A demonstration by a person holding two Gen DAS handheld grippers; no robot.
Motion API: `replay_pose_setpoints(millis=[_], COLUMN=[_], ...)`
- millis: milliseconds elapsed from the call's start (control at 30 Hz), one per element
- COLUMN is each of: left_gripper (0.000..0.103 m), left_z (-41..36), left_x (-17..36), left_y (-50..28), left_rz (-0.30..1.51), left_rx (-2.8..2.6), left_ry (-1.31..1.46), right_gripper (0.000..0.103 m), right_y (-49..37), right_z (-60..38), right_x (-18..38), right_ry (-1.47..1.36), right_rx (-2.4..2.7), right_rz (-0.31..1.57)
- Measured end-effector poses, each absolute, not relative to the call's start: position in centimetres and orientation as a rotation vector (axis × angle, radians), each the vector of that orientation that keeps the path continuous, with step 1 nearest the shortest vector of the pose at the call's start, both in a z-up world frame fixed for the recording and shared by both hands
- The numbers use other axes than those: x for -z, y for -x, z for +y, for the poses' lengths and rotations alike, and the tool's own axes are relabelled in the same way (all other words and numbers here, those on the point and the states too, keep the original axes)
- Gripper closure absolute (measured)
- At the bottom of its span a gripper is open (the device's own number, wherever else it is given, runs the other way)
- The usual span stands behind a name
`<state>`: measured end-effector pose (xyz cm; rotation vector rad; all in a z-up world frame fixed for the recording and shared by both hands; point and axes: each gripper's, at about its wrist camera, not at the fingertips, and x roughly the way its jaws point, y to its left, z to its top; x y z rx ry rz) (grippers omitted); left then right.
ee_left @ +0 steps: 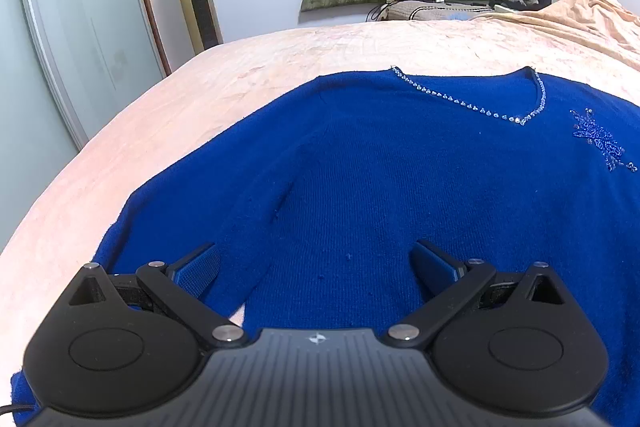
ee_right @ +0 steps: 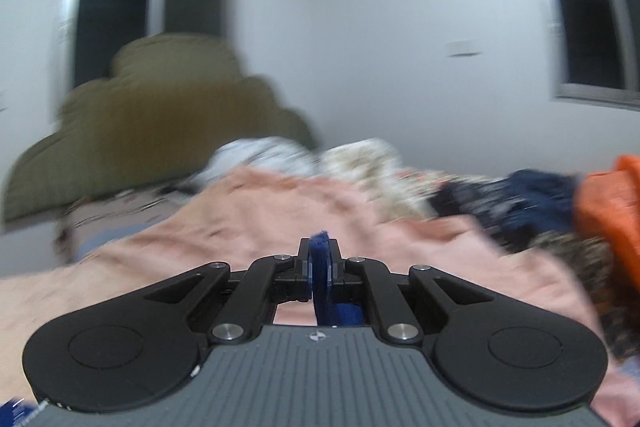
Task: Fold small clothes
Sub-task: 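Lift the held sleeve with the right gripper and carry it across the sweater body, then open the right gripper to lay the sleeve on the sweater body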
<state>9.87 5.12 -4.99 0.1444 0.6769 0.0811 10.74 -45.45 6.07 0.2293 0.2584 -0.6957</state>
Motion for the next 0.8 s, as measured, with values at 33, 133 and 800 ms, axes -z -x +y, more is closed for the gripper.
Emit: replay_pose_setpoints(millis=[33,133,800], left_gripper=[0.000,0.000,0.000], left_z=[5.1,5.2,6.2], left_x=[5.0,5.0,5.0], left_y=[-9.9,-9.9,-10.3], left_rz=[0.677,0.678,0.699], left_rx=[-0.081,-0.080,-0.061], left_ry=[-0.144,-0.138,-0.070], right_gripper=[0.092,0.092,0.094], right_y=[-11.9,-15.3,-20.1], right_z=[-43.3,-36.8,-7.8], right_x=[-5.9,-5.2,-5.2], right_ry=[-0.234,-0.254,-0.048], right_rx=[0.638,0.431,-0.251], right_rz=[0.272,0.310,0.434])
